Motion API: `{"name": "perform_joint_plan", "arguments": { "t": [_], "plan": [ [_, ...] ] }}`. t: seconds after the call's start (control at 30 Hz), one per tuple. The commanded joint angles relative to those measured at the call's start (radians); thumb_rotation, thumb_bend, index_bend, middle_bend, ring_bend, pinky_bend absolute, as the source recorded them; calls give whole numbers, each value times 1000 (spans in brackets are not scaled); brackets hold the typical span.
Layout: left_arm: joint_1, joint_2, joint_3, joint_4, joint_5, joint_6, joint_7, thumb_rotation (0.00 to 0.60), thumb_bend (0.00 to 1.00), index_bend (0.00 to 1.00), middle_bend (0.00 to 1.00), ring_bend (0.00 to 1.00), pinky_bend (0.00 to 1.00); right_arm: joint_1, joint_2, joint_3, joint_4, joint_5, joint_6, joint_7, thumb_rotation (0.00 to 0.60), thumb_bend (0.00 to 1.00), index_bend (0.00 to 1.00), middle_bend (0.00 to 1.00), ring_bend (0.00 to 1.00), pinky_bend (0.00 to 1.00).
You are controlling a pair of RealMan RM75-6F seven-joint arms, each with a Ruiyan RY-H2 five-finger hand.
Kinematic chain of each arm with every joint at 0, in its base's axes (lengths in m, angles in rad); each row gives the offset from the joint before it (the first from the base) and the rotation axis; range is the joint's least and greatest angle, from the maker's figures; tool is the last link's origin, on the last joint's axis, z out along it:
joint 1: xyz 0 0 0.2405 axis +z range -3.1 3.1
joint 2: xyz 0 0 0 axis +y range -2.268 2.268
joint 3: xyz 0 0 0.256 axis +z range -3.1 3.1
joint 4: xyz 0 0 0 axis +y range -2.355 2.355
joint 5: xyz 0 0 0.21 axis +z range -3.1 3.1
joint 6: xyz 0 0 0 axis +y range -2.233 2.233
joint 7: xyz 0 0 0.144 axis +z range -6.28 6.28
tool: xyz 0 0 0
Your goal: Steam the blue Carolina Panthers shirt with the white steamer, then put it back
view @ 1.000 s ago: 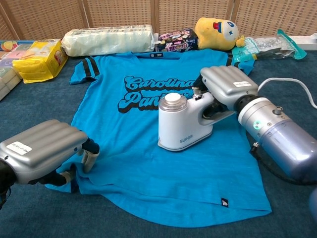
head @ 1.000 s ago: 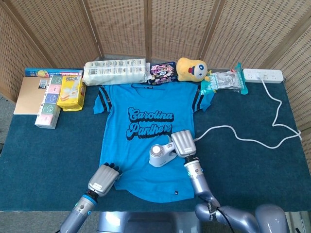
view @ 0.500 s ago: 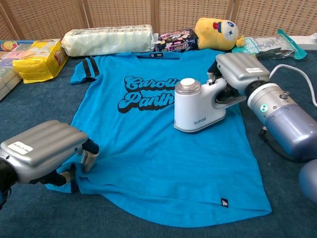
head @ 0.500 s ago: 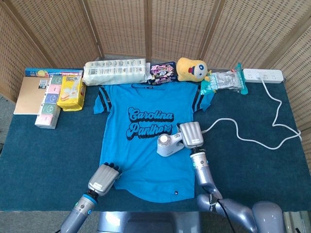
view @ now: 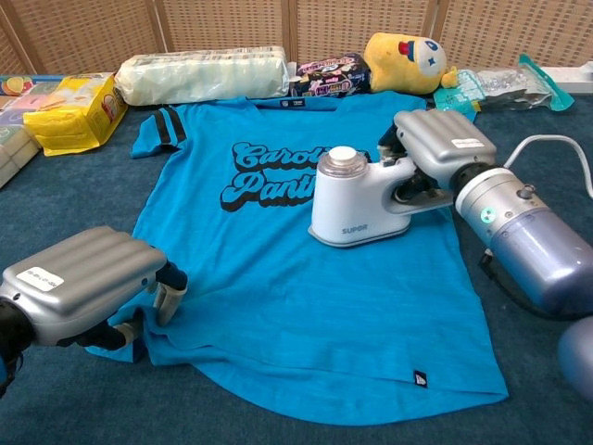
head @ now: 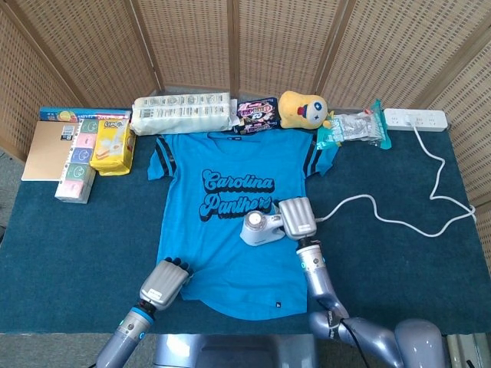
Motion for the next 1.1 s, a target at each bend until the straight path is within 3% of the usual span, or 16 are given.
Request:
{"name": "perform_joint_plan", "arguments": {
  "t": [0.03, 0.37, 1.1],
  "plan": [
    [0, 0, 1, 1, 1, 0, -2, 600, 477, 583, 507, 420, 478, -16, 7, -46, -72, -40, 23, -4, 600, 402, 698, 725, 749, 662],
    [4, 0, 4, 6, 9, 5, -15, 600, 476, 582, 507, 420, 478, -46, 9, -115, -163, -103, 57, -29, 600, 399, 698, 723, 749, 662],
    [4, -10, 6, 7, 12, 1, -8, 600, 477, 582, 507, 420, 478, -112, 74, -69, -83, -73, 112, 38, 600, 399, 698, 723, 741, 659]
  ]
}}
